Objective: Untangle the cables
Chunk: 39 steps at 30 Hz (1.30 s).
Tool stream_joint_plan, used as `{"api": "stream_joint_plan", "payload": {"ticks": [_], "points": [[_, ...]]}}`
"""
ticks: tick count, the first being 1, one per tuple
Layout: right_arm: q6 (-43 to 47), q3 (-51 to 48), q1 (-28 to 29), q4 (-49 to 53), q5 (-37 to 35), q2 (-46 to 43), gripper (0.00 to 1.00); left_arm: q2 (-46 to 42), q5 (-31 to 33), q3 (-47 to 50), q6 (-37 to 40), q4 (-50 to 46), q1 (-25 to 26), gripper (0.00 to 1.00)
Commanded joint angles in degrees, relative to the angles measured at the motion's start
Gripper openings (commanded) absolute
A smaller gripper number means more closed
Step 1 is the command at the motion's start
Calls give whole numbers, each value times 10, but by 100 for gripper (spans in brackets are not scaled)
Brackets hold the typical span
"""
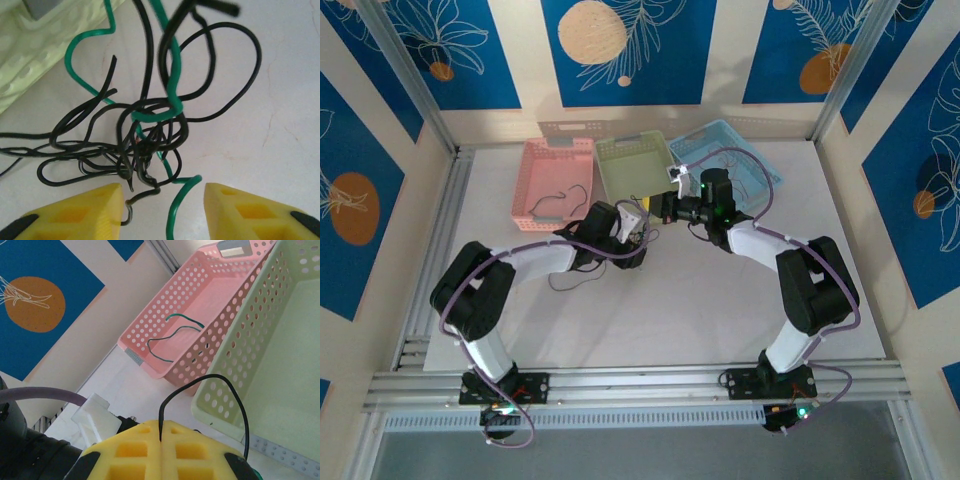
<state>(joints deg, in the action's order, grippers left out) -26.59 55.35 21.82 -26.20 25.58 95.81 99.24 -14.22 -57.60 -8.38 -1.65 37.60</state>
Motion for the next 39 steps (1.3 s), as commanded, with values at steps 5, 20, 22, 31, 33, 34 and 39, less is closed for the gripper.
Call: {"api": "stream_joint_plan", "payload": {"ticks": [5, 20, 22, 31, 33, 34, 39], "points": [[-6, -12, -5, -16, 8, -9, 0, -11, 12, -5, 4, -11, 5, 12], [-61, -101, -54, -24, -225, -88, 0, -251, 231, 142, -22, 24, 1, 0], [-64, -113, -57, -18, -262, -104, 0, -289, 261, 151, -25, 2, 0, 0], [-101, -141, -67, 35, -424, -146, 0, -478, 374, 223, -81, -102, -17, 0], [-112, -143, -70, 51, -458, -150, 0, -519, 401, 228, -89, -128, -23, 0], [-119, -144, -72, 57, -473, -151, 0, -541, 415, 229, -91, -144, -26, 0], [-154, -152, -78, 86, -546, -161, 0, -644, 475, 227, -94, -201, -33, 0]]}}
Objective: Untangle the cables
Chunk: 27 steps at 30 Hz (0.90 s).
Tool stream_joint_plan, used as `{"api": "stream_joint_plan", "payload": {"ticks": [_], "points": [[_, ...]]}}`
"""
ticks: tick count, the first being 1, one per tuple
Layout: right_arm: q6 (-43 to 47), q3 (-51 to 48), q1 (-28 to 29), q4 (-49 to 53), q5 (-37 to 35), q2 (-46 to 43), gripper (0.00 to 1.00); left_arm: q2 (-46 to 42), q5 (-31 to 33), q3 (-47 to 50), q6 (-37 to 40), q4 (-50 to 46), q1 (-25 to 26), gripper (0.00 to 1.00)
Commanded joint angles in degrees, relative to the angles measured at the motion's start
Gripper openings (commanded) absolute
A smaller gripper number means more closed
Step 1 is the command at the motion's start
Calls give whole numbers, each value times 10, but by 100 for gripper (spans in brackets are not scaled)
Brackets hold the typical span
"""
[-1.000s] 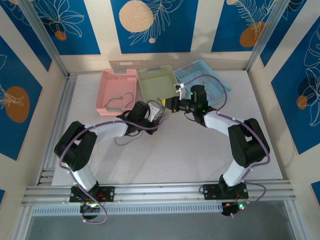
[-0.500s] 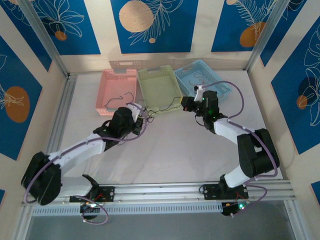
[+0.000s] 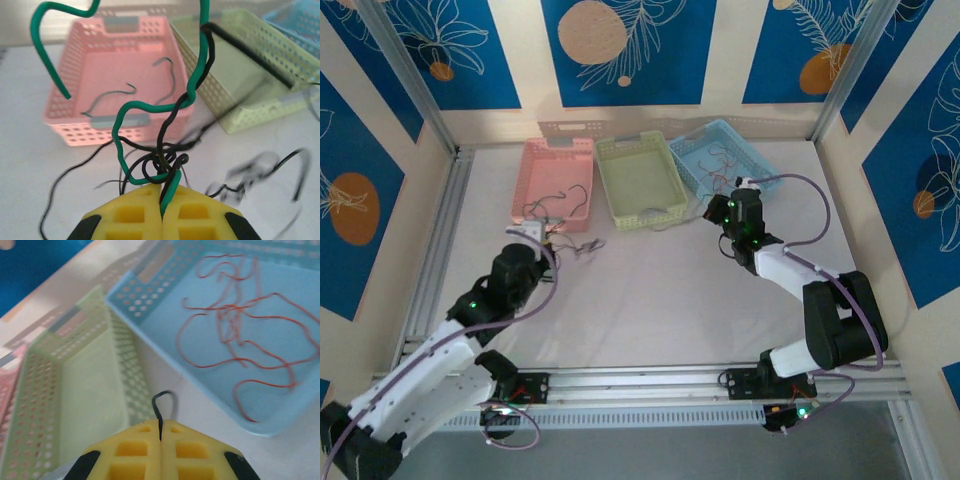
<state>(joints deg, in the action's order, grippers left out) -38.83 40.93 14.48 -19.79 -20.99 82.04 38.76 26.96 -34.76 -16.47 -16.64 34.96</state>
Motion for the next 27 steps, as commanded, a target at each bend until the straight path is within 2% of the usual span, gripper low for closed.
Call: {"api": "stream_joint_plan", "payload": {"ticks": [1, 4, 8, 14, 19, 25, 27], "points": [[-39, -9, -4, 28, -95, -23, 0, -58, 76, -3, -14, -61, -8, 0], [-48, -6, -5, 40, -110, -22, 0, -102, 90, 3, -21, -66, -8, 0], [-42, -2, -5, 38, -93, -19, 0, -103, 50, 11, -20, -43, -8, 0], [6, -11, -2, -26, 11, -26, 0, -57, -94, 30, 3, 50, -8, 0], [49, -32, 16, -90, 51, -42, 0, -7, -186, 46, -1, 126, -8, 0], [59, -29, 20, -103, 75, -36, 0, 68, -397, -4, -35, 235, -7, 0], [59, -29, 20, -103, 79, -34, 0, 90, -446, -22, -49, 265, -7, 0]]}}
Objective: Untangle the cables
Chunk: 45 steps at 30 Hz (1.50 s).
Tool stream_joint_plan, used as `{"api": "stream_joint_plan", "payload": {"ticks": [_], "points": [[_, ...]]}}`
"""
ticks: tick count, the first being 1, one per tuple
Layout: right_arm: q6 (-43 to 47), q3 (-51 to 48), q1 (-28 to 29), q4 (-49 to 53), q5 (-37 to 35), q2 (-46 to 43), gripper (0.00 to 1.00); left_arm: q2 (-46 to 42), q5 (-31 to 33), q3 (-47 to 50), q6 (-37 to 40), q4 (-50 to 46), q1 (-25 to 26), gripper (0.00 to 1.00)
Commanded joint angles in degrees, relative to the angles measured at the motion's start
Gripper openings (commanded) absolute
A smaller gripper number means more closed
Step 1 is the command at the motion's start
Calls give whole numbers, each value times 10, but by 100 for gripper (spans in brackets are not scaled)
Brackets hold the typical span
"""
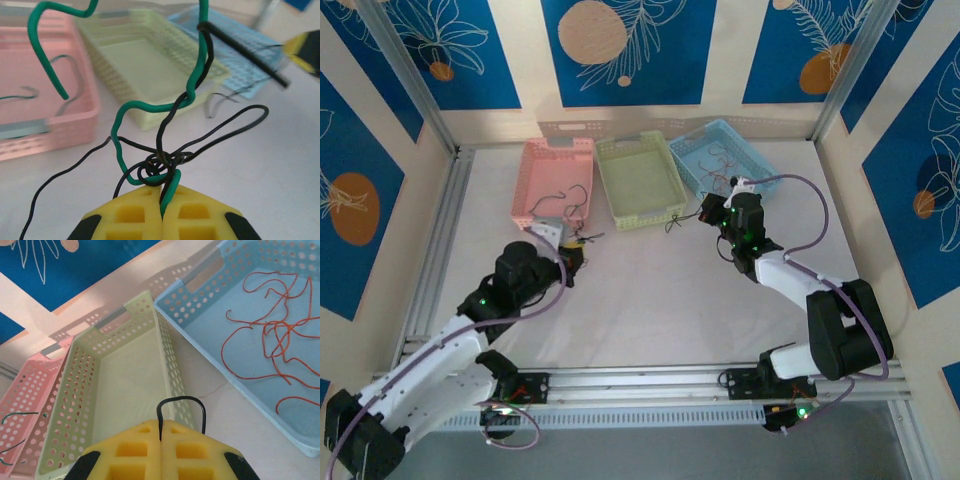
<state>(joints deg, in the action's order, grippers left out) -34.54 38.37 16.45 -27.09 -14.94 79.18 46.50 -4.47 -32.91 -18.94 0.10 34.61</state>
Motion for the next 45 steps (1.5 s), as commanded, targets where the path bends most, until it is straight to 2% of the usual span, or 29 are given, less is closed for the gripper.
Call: {"api": "stream_joint_plan", "payload": {"ticks": [1, 4, 7, 11, 14, 16, 19, 23, 27, 29, 31, 36, 42, 44, 45], "points": [[17, -3, 1, -30, 19, -5, 0, 22, -147, -44, -29, 109, -2, 0], [17, -3, 0, -35, 29, -4, 0, 40, -146, -41, -18, 106, -2, 0], [19, -5, 1, -51, 50, -2, 0, 44, -64, -8, -6, 77, -3, 0], [42, -11, 1, -88, 113, -5, 0, 55, 34, 68, -18, 108, -10, 0], [79, -3, 16, -84, 139, -25, 0, 49, -5, 92, -53, 139, -44, 0], [79, 3, 19, -75, 151, -46, 0, 46, -10, 99, -61, 149, -55, 0], [81, 20, 19, -60, 173, -75, 0, 52, -56, 116, -80, 193, -85, 0], [82, 77, 19, -20, 193, -74, 0, 69, -58, 137, -93, 266, -103, 0], [68, 159, 21, 35, 173, -28, 0, 119, -24, 141, -85, 320, -103, 0], [67, 205, 35, 72, 131, 0, 0, 152, -12, 147, -86, 352, -104, 0], [71, 248, 53, 99, 73, 36, 0, 163, -18, 136, -84, 337, -104, 0], [40, 315, 55, 105, -3, 144, 0, 155, 13, 151, -93, 335, -105, 0], [43, 359, 60, 102, -9, 243, 0, 160, 17, 153, -96, 337, -104, 0], [59, 360, 64, 98, 1, 257, 11, 159, 17, 154, -96, 338, -104, 0], [67, 365, 65, 98, 12, 265, 19, 159, 17, 155, -96, 340, -104, 0]]}}
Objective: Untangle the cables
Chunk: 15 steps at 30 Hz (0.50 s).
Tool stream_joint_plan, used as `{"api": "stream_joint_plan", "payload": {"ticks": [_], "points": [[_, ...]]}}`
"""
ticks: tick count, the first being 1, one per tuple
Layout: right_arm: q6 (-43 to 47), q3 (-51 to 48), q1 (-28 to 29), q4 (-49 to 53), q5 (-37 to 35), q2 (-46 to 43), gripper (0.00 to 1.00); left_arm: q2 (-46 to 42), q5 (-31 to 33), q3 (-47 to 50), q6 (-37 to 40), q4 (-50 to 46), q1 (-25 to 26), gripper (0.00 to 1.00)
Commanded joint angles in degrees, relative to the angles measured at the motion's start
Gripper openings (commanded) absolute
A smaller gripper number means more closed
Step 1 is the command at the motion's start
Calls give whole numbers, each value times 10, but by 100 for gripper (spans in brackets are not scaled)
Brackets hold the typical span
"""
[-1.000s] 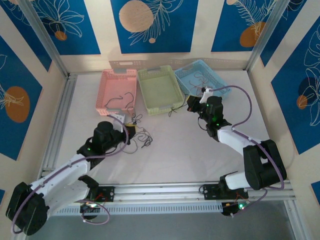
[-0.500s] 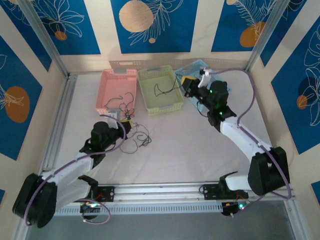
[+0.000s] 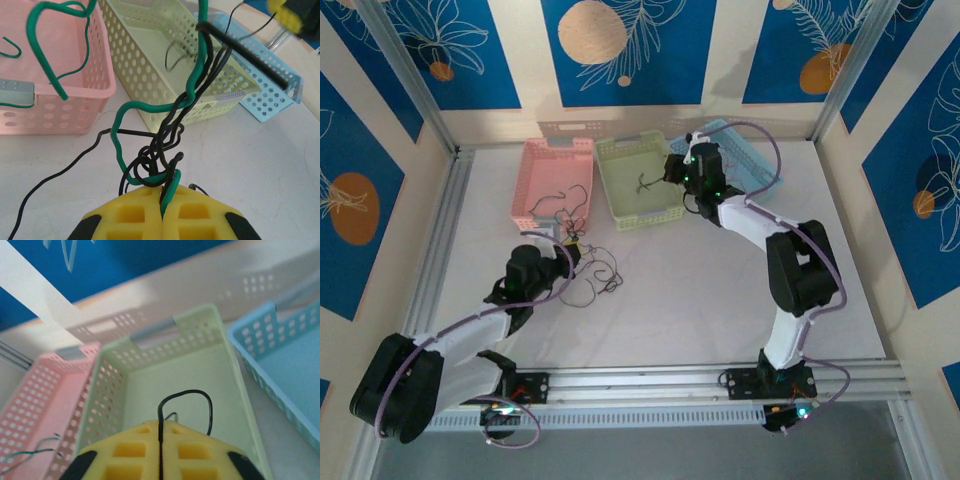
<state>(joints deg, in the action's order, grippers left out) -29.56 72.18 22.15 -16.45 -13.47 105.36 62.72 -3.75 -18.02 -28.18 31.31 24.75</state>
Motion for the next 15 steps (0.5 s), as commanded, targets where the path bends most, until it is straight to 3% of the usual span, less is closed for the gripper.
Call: {"api": "stream_joint_plan", "payload": {"ticks": [1, 4, 6, 11, 15], "points": [[25, 33, 8, -4, 10, 12, 30, -2, 9, 6, -4, 28, -6, 0], [50, 37, 15, -18, 37, 25, 49, -2, 7, 7, -2, 31, -5, 0], [69, 29, 23, -37, 49, 17, 55, -4, 6, 9, -3, 35, -5, 0], [68, -4, 29, -53, 82, -21, 54, -14, 4, 18, -2, 45, -5, 0], [76, -21, 29, -13, 194, -69, 47, -15, 1, 20, -2, 51, -5, 0]]}}
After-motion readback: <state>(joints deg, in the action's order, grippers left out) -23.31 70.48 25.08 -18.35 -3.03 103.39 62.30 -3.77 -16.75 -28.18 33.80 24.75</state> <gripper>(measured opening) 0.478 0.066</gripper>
